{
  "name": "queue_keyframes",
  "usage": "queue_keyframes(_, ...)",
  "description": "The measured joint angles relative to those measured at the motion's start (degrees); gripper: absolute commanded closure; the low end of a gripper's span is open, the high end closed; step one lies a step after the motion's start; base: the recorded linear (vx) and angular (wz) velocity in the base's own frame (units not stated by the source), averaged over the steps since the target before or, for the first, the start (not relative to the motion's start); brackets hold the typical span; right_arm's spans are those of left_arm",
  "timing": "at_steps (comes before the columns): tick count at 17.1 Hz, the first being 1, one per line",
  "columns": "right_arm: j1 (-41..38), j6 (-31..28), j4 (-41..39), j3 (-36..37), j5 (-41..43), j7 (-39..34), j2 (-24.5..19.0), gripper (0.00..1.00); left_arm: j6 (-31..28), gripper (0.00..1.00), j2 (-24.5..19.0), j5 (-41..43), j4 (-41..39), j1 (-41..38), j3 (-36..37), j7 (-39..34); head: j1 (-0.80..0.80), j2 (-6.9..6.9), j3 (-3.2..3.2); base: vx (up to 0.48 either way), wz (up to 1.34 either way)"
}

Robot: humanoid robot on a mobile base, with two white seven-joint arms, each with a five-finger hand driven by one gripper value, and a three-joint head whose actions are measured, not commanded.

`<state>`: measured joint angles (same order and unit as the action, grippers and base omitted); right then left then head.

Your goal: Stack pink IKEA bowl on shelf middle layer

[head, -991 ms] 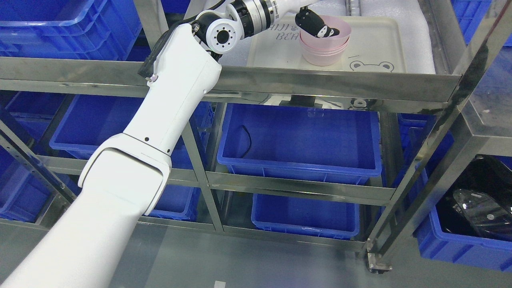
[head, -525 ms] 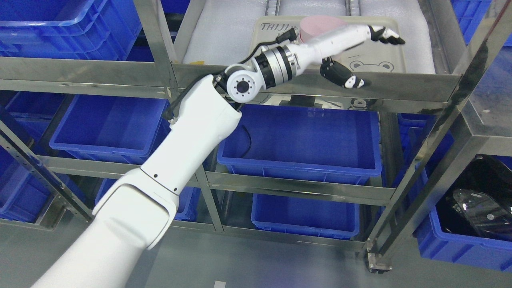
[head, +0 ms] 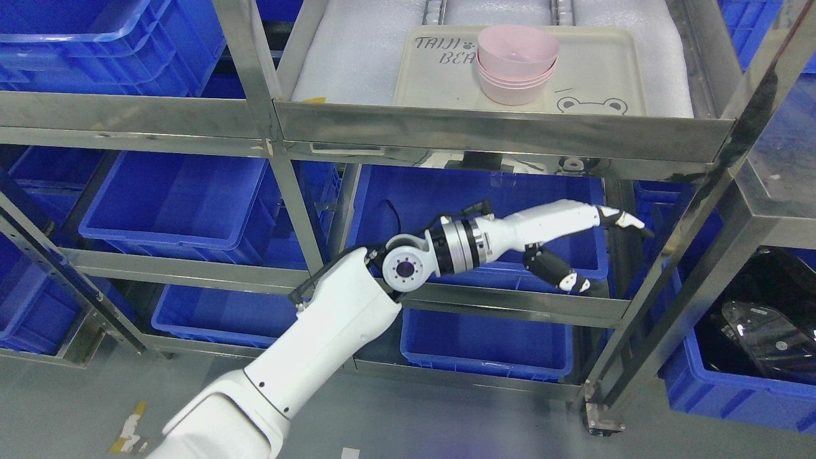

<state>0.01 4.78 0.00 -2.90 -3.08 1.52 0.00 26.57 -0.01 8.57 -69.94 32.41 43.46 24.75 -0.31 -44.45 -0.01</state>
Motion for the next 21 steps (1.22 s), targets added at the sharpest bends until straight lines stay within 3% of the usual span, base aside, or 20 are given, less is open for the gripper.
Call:
queue_keyframes(5,-0.01,0.00,0.00,0.00,0.00,0.00,0.00,0.00,0.36,0.01,0.00,-0.20,0.08,-12.52,-7.19,-4.97,0.00,0.00,0.00,0.000,0.00)
queue_keyframes(7,-0.01,0.00,0.00,0.00,0.00,0.00,0.00,0.00,0.57,0.00,0.00,-0.32,1.08,-16.10,-10.46,-9.56,0.00,0.00,0.00,0.000,0.00)
queue_keyframes(11,-0.01,0.00,0.00,0.00,0.00,0.00,0.00,0.00,-2.34,0.01,0.01,-1.14,2.49,-20.41,-15.37,-27.60,0.00,0.00,0.00,0.000,0.00)
queue_keyframes(13,-0.01,0.00,0.00,0.00,0.00,0.00,0.00,0.00,-3.67,0.01,0.01,-1.69,2.76,-21.58,-17.19,-32.18,0.00,0.00,0.00,0.000,0.00)
queue_keyframes(21,-0.01,0.00,0.00,0.00,0.00,0.00,0.00,0.00,-10.67,0.01,0.01,-6.84,0.99,-23.37,-22.00,-34.38,0.00,0.00,0.00,0.000,0.00)
